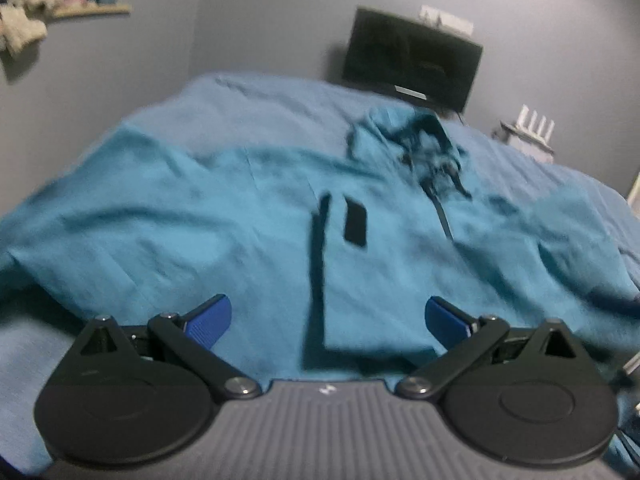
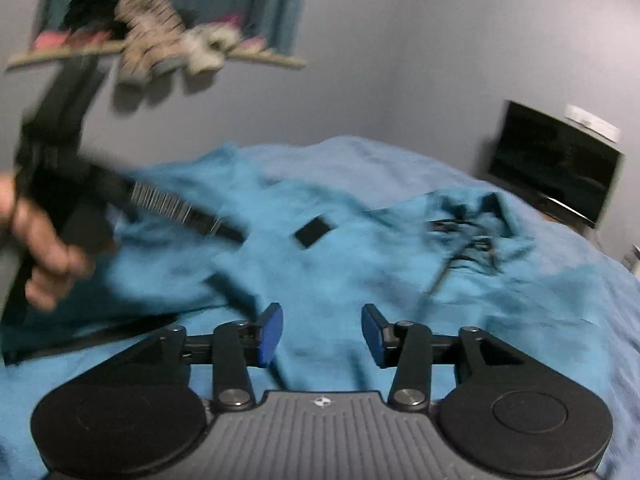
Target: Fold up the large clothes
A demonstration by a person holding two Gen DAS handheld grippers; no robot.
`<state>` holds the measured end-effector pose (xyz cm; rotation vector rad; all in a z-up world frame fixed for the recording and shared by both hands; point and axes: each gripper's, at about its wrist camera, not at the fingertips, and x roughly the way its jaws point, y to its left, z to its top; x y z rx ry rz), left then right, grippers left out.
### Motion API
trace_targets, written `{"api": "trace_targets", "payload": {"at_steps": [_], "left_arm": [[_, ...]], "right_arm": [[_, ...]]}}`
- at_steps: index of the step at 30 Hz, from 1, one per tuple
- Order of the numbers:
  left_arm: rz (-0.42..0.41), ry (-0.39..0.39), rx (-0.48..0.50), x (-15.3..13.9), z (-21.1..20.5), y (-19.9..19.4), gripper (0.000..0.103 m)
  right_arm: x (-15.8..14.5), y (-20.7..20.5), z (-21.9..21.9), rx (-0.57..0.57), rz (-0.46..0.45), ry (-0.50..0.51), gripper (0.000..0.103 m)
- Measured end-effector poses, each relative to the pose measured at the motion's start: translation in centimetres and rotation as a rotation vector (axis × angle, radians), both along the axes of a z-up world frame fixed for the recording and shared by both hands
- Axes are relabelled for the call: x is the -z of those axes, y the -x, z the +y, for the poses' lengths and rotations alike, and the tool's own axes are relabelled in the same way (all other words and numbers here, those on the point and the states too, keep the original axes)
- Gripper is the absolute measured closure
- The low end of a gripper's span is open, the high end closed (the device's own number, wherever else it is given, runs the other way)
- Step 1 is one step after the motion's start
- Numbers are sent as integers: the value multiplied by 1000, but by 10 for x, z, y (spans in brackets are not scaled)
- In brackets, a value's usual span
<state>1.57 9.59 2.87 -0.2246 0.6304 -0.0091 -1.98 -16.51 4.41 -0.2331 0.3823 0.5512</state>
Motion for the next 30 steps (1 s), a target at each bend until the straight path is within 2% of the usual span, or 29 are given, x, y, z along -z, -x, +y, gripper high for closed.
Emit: {"api": "trace_targets", "payload": {"at_steps": [2,3,4,5,7,8,9,10,12,15,19,21,23,28,30], "left_arm": [[14,44,38,9,-2,-4,5],[16,60,56,12,-3,-6,14],[20,75,73,15,-4,-9,28],[28,90,92,18,-5,-12,37],[40,119,121,24,-5,-18,68],[39,118,115,26,-4,-19,78],[35,127,108,27,-1,-19,97],[27,137,92,26,3,-18,102],[-31,157,67,18,11,-12,103],[-137,132,34,-4,18,1,103],[-207,43,-53,-29,33,16,103],[-172,14,-96,-31,43,19,103],[-110,19,-134,-26,52,20,103],[47,1,-155,-3,59,23,103],[54,7,-131,1,55,22,103]], "right_arm": [[-11,7,-29,71,-11,-56,48],[-13,11,-42,106,-14,-78,47],[-13,14,-56,147,-14,-101,46],[-12,10,-68,182,-6,-122,46],[-9,13,-92,249,22,-177,46],[-6,11,-99,269,35,-195,46],[-1,12,-108,291,49,-211,46],[4,13,-116,306,59,-224,46],[11,14,-125,315,77,-240,46],[19,8,-133,325,95,-248,47],[21,3,-133,315,81,-277,47],[23,2,-136,311,87,-298,47],[30,-11,-128,316,130,-273,47],[75,-53,-118,355,381,-165,47],[83,-59,-118,357,406,-174,46]]}}
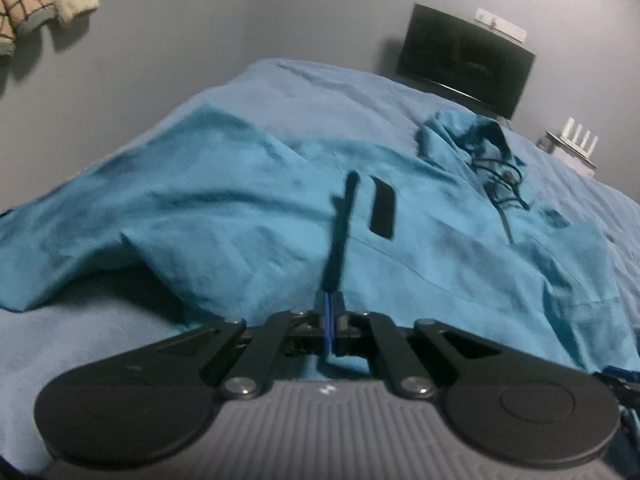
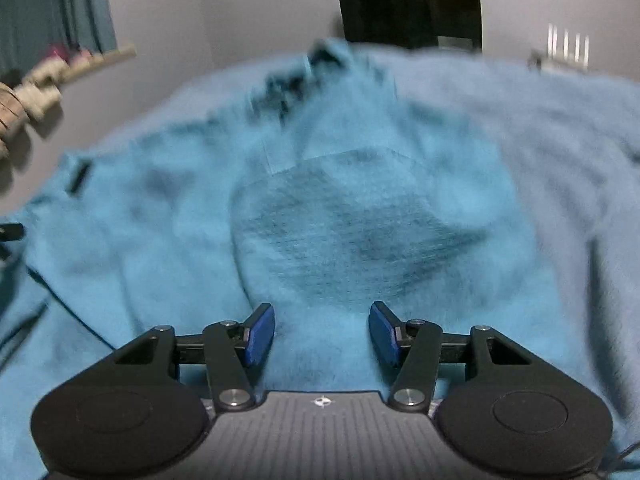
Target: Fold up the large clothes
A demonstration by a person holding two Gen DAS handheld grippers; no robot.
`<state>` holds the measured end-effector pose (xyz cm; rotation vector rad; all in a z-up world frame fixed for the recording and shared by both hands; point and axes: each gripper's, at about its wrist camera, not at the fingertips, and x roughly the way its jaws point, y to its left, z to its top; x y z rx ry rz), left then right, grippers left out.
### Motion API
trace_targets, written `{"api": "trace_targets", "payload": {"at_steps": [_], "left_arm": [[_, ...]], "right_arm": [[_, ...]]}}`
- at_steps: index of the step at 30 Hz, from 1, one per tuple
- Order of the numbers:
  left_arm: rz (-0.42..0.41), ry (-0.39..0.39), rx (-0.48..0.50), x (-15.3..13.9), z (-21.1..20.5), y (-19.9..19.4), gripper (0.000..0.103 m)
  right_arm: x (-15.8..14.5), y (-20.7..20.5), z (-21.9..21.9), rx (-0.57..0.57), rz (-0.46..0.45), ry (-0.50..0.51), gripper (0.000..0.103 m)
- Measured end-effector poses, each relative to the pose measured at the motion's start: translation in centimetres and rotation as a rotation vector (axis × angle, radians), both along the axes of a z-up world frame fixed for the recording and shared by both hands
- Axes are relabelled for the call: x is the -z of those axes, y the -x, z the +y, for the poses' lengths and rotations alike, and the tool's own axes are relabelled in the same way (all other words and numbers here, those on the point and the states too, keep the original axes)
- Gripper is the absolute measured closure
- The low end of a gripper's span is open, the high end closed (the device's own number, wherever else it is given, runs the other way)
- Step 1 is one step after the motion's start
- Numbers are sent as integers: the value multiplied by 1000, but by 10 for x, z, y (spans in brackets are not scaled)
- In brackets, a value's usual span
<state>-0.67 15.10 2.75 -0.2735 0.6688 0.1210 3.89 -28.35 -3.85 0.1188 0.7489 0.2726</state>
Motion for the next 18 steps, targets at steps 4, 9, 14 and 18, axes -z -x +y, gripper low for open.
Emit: {"api": "trace_targets", "payload": {"at_steps": [4,9,14,18], "left_arm": [[-41,-44,4,-3,-11,0,97],[-100,-71,-11,-6,-17,-4,50],[-1,-113,15,12,-20,-23,53],[74,-105,27,27,-16,-30,103]], "right_arm": [[-4,5,-7,-24,-28,-52,43],[-35,11,-18,15,-191,-94,47],[-57,-25,-39,88,-219,-130,70],[-42,-74,-34,106,-129,-133,73]]}}
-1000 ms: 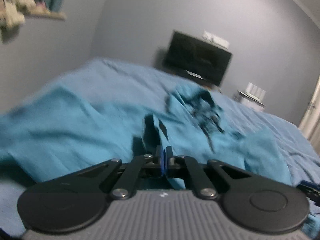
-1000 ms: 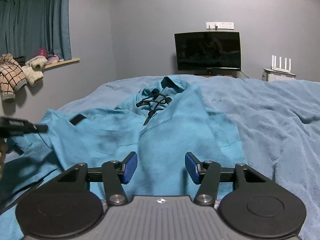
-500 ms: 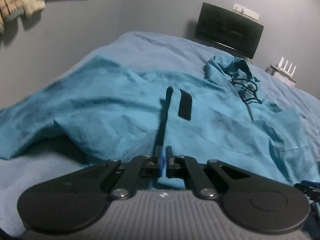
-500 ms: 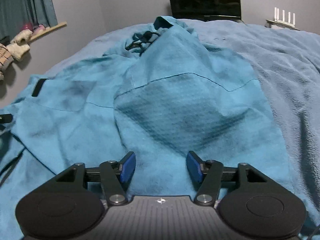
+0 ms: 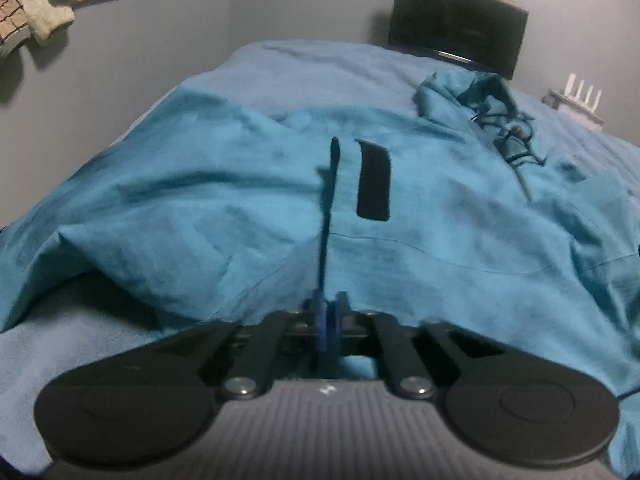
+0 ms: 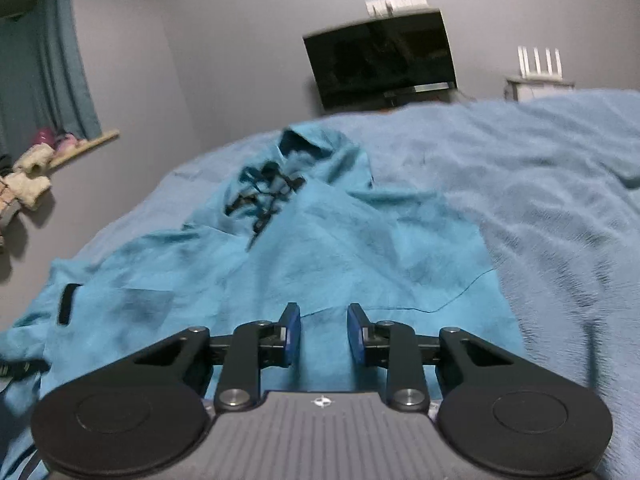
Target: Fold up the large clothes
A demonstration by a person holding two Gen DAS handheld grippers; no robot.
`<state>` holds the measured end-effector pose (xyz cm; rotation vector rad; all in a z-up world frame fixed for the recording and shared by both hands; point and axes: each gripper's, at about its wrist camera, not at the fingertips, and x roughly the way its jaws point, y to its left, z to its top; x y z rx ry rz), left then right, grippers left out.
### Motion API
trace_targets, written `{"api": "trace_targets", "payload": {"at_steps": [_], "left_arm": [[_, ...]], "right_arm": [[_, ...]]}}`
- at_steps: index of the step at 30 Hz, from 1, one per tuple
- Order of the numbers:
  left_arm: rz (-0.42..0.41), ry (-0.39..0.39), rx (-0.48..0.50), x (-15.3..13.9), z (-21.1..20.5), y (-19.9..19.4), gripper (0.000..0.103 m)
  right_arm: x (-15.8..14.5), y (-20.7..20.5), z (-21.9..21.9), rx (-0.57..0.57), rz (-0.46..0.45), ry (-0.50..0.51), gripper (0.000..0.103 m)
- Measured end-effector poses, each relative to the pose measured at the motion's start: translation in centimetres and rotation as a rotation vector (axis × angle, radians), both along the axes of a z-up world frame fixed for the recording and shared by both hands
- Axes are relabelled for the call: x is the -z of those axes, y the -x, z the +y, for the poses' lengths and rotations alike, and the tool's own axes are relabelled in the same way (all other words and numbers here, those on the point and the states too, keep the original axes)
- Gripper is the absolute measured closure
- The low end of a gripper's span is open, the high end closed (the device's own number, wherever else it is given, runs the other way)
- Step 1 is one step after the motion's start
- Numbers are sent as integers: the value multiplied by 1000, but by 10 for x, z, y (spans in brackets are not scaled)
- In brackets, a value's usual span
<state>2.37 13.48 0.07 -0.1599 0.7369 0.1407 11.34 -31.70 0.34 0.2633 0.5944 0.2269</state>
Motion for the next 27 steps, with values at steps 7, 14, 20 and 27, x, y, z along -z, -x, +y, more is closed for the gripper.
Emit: {"api": "trace_targets", "payload": {"at_steps": [7,14,20,27], "left_arm": [[-25,12,-17,-7,8,19,103],[-65,8,-25,-26,9,39,103],[-6,24,-98,-16,30,41,103],[-46,56,-117,-21,37,41,102]], "right_arm": [[44,-55,26,31,113,69,71],[26,-56,27,4,-3,33,62],[36,-94,36,4,105,67,49],[26,-67,36,-4,38,59,47]]}}
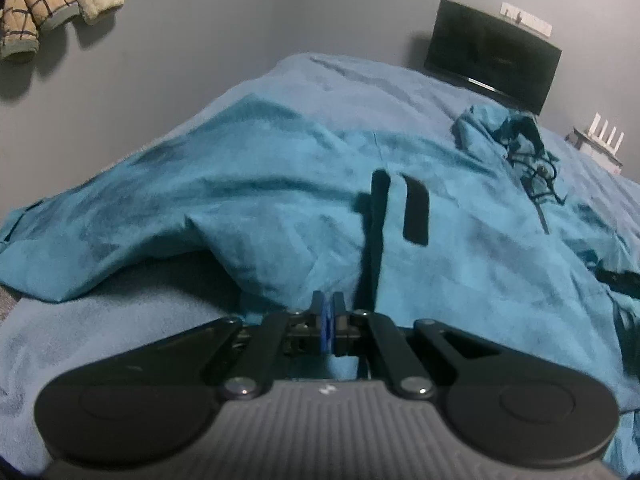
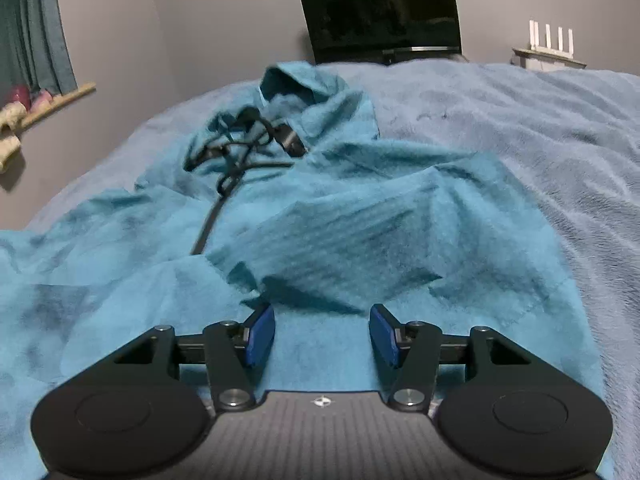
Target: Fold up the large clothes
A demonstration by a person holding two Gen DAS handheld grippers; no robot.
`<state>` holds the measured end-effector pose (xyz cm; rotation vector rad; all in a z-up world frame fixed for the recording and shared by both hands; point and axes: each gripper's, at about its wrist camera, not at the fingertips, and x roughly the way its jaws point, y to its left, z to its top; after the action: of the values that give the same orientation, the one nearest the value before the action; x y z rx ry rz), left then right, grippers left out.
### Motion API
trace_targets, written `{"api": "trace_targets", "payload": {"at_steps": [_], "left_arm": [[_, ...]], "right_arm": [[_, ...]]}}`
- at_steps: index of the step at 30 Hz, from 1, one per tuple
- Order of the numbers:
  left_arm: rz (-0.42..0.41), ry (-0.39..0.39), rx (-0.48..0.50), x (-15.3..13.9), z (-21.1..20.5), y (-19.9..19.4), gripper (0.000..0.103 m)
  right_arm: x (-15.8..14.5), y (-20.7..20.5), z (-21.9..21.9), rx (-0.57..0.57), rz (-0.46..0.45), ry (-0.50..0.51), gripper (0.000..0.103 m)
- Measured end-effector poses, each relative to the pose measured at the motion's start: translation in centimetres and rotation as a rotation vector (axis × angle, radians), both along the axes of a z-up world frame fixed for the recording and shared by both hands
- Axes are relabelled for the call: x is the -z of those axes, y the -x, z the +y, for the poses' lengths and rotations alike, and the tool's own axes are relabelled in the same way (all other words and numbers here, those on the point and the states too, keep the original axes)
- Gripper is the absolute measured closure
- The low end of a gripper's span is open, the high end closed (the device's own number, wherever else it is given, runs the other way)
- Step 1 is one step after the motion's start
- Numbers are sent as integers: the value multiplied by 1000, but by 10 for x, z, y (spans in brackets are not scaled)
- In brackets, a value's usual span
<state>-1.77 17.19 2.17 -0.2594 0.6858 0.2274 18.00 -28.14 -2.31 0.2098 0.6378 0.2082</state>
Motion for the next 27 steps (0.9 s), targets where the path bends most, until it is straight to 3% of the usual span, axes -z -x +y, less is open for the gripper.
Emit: {"api": "trace_targets", "payload": {"at_steps": [2,3,4,11,17,23,27], "left_arm": [[-12,19,-33,-6,6,2,77],[-20,27,-56,-9,10,2,47],[-35,31,-85,-13,14,5,29],[-85,60,-193,-42,70,17,28],[-73,80,-382,-46,145,33,24],[-22,275,-615,-2,217,57,24],[-20,392,-732,20,243,69,24]], "right_arm": [[-8,21,-4,-10,-24,-29,45],[-12,34,-4,-23,-41,-43,44],[-17,46,-4,-35,-60,-51,42],[-46,119,-1,-112,-150,-88,36],[-59,155,-5,-121,-193,-116,28],[-46,166,-18,-81,-166,-148,25],[-39,165,-23,-63,-149,-158,25]]}}
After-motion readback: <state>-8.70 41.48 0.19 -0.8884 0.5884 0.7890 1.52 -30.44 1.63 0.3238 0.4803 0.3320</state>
